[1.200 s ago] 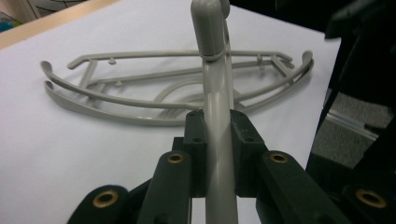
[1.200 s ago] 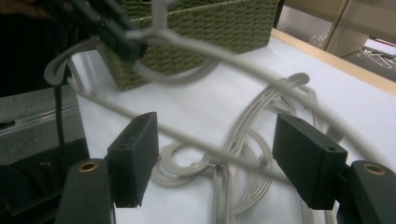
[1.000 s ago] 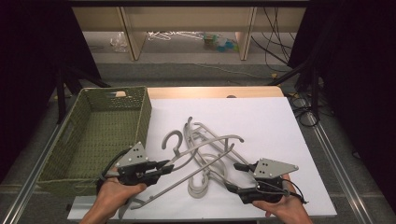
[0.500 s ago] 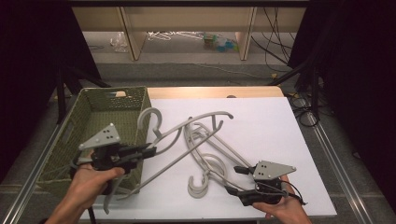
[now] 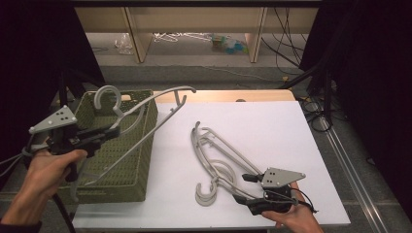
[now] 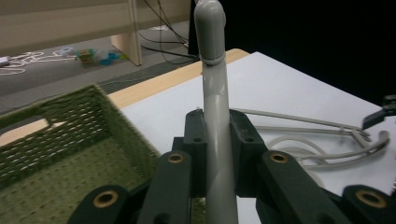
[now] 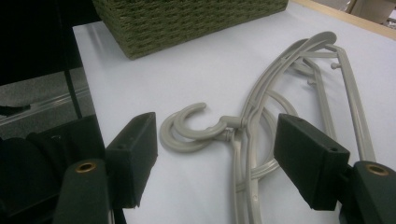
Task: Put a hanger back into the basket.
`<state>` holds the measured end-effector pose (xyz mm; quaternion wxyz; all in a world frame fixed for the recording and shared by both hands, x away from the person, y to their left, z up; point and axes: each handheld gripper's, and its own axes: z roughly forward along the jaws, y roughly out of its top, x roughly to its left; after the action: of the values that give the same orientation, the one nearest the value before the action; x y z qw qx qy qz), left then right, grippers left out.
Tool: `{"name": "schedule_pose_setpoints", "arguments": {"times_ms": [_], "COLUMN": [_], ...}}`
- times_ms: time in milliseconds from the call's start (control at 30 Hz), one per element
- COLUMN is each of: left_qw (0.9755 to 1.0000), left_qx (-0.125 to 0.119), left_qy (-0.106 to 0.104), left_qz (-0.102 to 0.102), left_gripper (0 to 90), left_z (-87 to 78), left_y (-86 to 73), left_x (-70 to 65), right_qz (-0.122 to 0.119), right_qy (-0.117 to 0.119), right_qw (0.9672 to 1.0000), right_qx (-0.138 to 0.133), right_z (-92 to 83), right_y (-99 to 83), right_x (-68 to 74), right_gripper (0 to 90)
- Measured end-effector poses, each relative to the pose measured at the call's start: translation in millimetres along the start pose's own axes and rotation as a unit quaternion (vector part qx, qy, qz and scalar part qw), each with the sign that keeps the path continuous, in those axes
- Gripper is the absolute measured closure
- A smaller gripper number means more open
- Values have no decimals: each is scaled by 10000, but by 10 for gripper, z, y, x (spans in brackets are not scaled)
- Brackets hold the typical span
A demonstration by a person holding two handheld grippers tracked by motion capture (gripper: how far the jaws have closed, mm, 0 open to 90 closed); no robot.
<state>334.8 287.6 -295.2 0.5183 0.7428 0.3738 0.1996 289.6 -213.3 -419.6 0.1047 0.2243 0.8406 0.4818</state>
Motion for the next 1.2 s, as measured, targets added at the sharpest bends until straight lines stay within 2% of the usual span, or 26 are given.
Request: {"name": "schedule_pose_setpoints", "arguments": {"times_ms": [133,333,467,567,733,1100,1200], "left_qw": [9999,9995,9987,9983,9978,9969,9964], "left_qx": [43,4,-12,-65,42,240,330], "left_qy": [101,316,514,580,629,738,767], "left_qz": [34,-54,-63,-26,224,135,172], "left_gripper": [788,788,788,788,789,788,788], "left_z": [-33,-73,-92,-98,-105,-91,-83], "left_y": [-11,-72,-126,-151,-177,-315,-323], "left_x": [172,444,600,691,768,926,941], "right_qz": [-8,3,-6,-9,-4,124,136], "right_qy": [-2,35,12,5,2,-79,-55], "right_qw": [10000,10000,10000,10000,10000,9999,9998], "right_qx": [-6,31,8,16,9,-76,-96], "right_z": [3,13,15,18,12,7,4], "right_y": [-3,-7,-6,-8,-7,-2,-1], "right_x": [-6,7,0,-2,-4,-17,-15], "right_gripper": [312,296,290,287,275,202,168]}}
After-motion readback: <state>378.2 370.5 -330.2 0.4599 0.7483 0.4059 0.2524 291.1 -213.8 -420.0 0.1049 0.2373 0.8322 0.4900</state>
